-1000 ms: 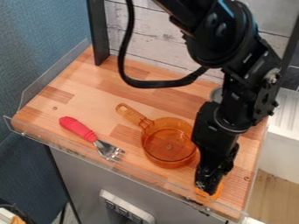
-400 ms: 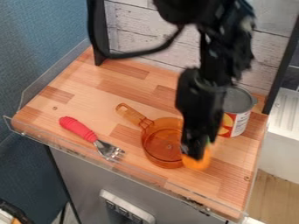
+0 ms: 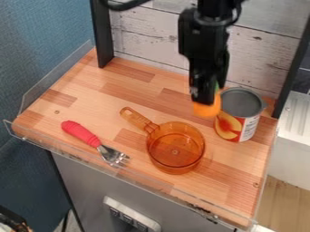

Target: Move the bottle into the upper side of the table

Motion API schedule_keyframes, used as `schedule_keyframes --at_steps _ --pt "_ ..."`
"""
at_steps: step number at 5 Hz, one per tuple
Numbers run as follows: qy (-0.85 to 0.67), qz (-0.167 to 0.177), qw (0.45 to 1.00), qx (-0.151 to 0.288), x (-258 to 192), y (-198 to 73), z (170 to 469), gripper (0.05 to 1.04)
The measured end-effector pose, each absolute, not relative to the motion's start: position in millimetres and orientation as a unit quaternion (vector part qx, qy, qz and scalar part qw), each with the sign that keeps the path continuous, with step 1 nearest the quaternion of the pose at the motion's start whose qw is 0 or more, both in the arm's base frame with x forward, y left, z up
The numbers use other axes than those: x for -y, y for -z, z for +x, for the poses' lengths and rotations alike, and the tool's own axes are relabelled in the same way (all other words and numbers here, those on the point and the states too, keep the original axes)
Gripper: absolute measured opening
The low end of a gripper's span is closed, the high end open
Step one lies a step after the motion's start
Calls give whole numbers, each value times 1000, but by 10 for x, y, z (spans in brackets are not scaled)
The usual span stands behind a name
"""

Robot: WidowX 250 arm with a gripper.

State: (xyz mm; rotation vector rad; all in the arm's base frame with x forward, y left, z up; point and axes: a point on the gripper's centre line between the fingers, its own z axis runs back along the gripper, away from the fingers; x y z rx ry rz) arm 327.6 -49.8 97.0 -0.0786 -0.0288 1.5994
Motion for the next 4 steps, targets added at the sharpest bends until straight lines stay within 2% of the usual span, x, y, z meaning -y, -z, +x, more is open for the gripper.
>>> schedule_keyframes --at_steps 1,2,4 --pt "-735 -37 677 20 416 -995 3539 601" --pt "-758 -34 651 20 304 -899 3851 601" --pt "-783 4 622 37 130 -579 4125 601"
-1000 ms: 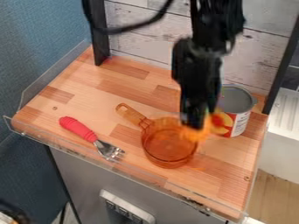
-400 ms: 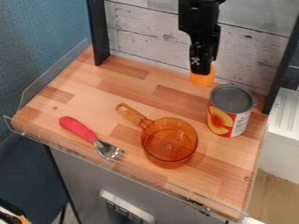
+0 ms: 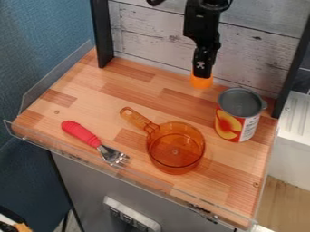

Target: Move the bottle into the upper side of the table

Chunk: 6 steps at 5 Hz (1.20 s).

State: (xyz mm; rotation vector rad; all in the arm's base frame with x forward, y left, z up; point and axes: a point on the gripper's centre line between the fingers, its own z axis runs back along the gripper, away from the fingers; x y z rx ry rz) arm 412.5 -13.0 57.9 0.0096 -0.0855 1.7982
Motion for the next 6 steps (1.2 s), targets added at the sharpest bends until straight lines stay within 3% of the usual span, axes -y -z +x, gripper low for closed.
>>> schedule_keyframes --at_steps 2,3,4,5,6 --pt "-792 32 608 49 47 -282 4113 601" --pt "-797 31 601 56 32 -271 4127 650" --pt "-822 31 568 32 29 -195 4045 937" --pt "-829 28 558 16 -68 -191 3982 1007" --pt "-829 9 559 16 -45 -333 3998 1001"
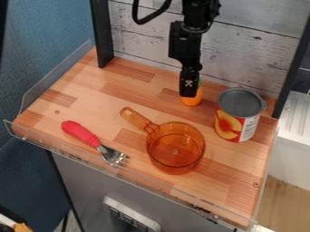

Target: Move the bottle into the upper side of the table

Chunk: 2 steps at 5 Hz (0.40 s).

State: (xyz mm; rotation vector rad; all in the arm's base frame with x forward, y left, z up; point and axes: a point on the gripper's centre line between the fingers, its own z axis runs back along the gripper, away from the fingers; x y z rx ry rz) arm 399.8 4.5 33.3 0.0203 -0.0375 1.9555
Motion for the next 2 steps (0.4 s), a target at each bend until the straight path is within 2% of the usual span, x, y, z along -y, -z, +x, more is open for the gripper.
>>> schedule_keyframes --at_steps 1,2 --pt "-828 -10 560 5 -14 -493 3988 1000" --pt "-826 -52 562 16 26 -830 4017 1000"
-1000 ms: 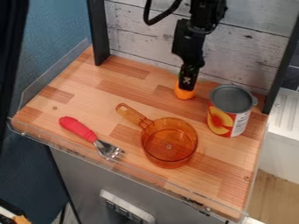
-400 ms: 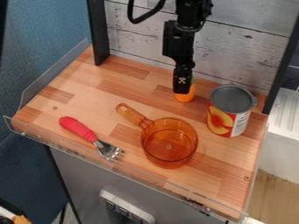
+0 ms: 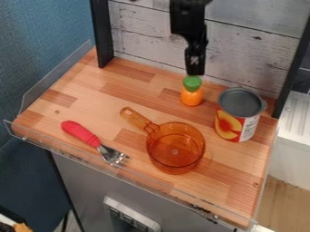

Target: Move the bottle into the upper side of the table

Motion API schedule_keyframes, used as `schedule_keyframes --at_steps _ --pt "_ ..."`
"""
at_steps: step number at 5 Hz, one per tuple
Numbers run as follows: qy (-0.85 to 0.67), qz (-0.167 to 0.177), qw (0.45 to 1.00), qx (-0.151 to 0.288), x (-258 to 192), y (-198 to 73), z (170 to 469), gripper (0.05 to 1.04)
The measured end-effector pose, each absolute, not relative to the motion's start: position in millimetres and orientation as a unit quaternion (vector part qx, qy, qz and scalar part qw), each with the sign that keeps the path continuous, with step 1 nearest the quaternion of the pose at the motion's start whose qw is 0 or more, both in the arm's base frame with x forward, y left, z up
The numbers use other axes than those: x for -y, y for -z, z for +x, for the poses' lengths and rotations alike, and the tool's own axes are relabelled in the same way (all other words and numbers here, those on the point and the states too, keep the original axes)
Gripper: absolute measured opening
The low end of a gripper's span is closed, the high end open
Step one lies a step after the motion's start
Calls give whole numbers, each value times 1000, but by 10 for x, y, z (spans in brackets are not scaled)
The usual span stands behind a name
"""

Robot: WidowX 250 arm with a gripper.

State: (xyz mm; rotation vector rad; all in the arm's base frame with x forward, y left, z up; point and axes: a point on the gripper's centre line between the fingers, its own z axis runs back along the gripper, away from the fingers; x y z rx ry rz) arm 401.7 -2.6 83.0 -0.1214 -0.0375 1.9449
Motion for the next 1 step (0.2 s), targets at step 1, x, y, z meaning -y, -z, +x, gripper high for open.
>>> schedule_keyframes --at_steps 1 --pt "-825 -40 562 36 -40 -902 3924 1000"
